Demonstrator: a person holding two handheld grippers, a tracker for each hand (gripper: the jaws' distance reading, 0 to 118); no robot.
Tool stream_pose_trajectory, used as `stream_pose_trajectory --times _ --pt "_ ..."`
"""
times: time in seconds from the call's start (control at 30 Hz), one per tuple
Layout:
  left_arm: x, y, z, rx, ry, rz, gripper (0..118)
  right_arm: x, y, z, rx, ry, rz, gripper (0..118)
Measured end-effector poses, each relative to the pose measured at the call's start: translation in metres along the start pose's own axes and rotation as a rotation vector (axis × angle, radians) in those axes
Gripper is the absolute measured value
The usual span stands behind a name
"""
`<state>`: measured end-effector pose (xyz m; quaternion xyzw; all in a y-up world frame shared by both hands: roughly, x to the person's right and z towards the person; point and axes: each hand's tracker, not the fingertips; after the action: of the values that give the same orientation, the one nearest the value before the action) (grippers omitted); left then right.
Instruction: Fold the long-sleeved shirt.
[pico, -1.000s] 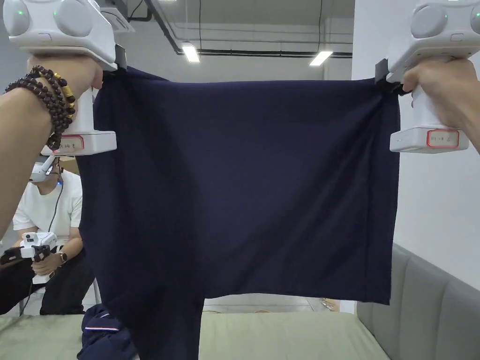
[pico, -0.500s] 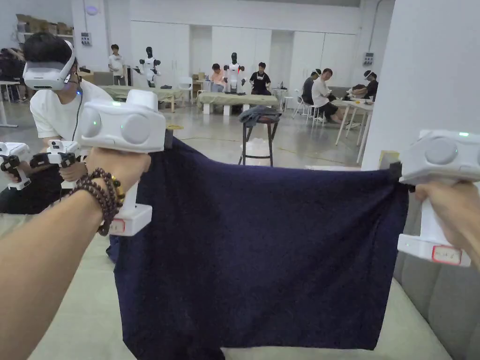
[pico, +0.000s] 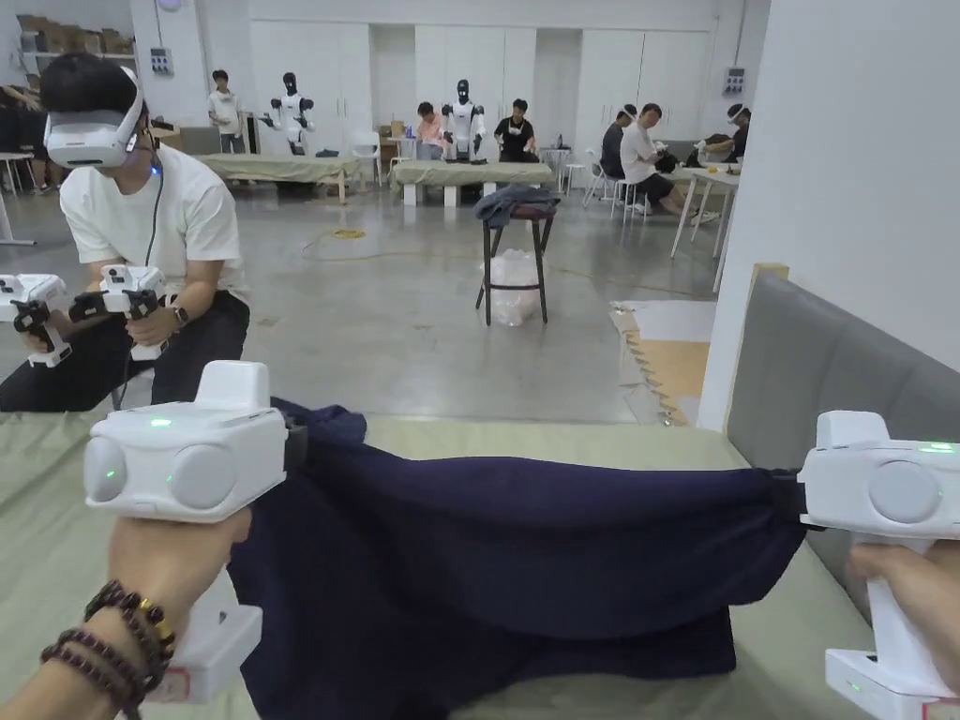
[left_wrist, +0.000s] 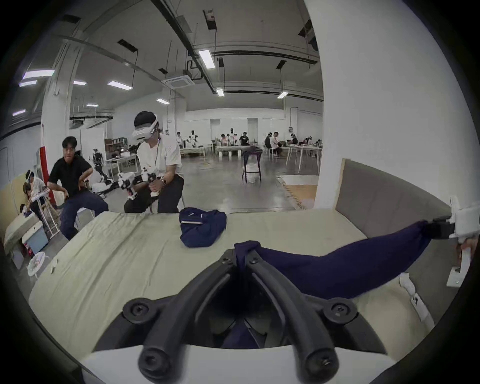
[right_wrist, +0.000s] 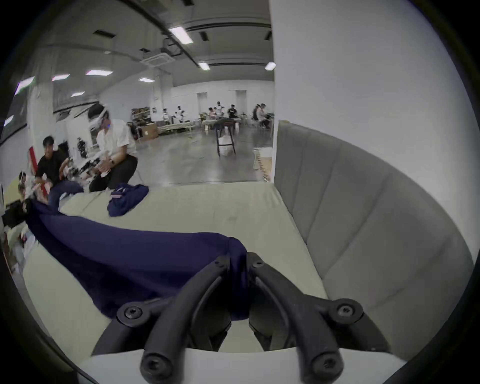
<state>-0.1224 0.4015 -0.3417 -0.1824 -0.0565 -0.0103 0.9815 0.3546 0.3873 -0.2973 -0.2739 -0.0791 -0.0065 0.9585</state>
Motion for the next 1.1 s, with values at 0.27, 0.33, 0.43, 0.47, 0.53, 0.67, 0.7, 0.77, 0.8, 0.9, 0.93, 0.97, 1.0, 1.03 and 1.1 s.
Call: stream_pose_trajectory --times 0.27,0.33,0.43,0.47,0.53,0.67,0.7,0.77,0.8,0.9,0.93,0.97,1.0,1.03,1.1 --pt "-0.015 -0.136 0.132 -0.167 -0.041 0.046 7 0.008 -0.135 0.110 -0.133 0.056 0.064 9" --pt "-0.016 -0.175 0.159 -0.251 -0.043 0.041 7 0.009 -0.176 0.123 -0.207 0.048 0.068 9" --pt "-0.020 -0.230 0.193 -0.373 -0.065 0.076 7 0.013 -0.234 0.136 -0.338 0.053 0.077 9" --pt "-0.020 -0.246 0.202 -0.418 -0.058 0.083 7 0.015 -0.250 0.139 -0.395 0.069 0.073 9" --pt "-0.020 -0.280 0.212 -0.519 -0.050 0.067 7 0.017 -0.280 0.139 -0.516 0.078 0.078 9" --pt "-0.018 -0.326 0.203 -0.644 -0.039 0.053 7 0.015 -0.320 0.118 -0.652 0.049 0.123 9" --pt "-0.018 -0.330 0.197 -0.648 -0.031 0.039 7 0.012 -0.327 0.113 -0.675 0.043 0.135 9" --pt "-0.018 -0.337 0.189 -0.645 -0.022 0.044 9 0.010 -0.333 0.103 -0.674 0.034 0.145 9" --pt "-0.021 -0.336 0.185 -0.648 -0.031 0.068 17 0.009 -0.334 0.099 -0.683 0.034 0.142 10" --pt "-0.022 -0.324 0.186 -0.617 -0.038 0.114 102 0.005 -0.333 0.102 -0.686 0.030 0.143 78" --pt "-0.022 -0.317 0.187 -0.613 -0.033 0.109 109 0.004 -0.331 0.106 -0.682 0.032 0.149 112" --pt "-0.024 -0.310 0.189 -0.597 -0.039 0.110 104 0.003 -0.325 0.113 -0.654 0.039 0.159 117" --pt "-0.026 -0.296 0.197 -0.509 -0.057 0.098 102 0.000 -0.319 0.119 -0.592 0.047 0.176 115" --pt "-0.020 -0.283 0.201 -0.488 -0.087 0.103 102 -0.002 -0.310 0.126 -0.526 0.062 0.188 115" --pt "-0.016 -0.255 0.198 -0.506 -0.060 0.114 99 -0.006 -0.292 0.132 -0.495 0.078 0.175 109"
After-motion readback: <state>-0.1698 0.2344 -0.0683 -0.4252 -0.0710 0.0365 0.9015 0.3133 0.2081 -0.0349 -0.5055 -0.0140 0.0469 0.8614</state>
